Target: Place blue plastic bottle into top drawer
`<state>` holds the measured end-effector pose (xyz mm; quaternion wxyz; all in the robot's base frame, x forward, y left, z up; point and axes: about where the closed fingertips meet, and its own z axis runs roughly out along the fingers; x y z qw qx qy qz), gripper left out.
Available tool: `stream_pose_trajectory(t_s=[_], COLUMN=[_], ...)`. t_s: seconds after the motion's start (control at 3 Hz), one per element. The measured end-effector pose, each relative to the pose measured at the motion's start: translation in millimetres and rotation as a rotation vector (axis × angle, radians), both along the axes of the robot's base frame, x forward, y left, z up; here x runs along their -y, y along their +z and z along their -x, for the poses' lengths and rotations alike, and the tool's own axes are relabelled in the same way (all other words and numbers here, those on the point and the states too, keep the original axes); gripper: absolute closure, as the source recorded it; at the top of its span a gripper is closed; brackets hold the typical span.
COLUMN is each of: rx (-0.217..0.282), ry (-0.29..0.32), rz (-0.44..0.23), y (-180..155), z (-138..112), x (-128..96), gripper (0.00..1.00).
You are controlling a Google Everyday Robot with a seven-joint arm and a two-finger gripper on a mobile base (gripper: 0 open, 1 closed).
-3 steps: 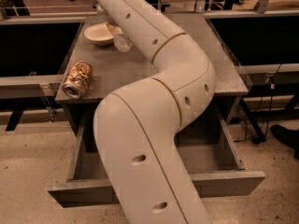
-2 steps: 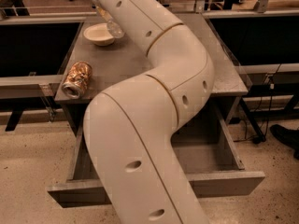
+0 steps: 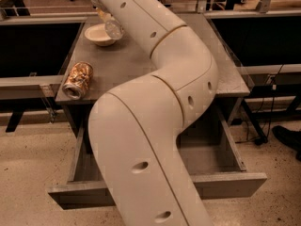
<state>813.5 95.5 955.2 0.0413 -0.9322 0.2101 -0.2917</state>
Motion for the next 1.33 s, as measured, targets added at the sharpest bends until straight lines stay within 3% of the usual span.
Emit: stream_pose_trajectory(t_s=[0.33,0.67,1.0,1.33], rx=[0.013,0.034,0.033,-0.027], ry=[0.065,0.179,0.178,0.270], rz=[-0.154,-0.306,-0.304,-0.312], y=[5.5,15.0,14.6,12.8], z=[0.6,7.8,7.8,28.2], x=[-16.5,-57.0,-56.6,-60.1], gripper=[1.00,1.00,1.00,1.00])
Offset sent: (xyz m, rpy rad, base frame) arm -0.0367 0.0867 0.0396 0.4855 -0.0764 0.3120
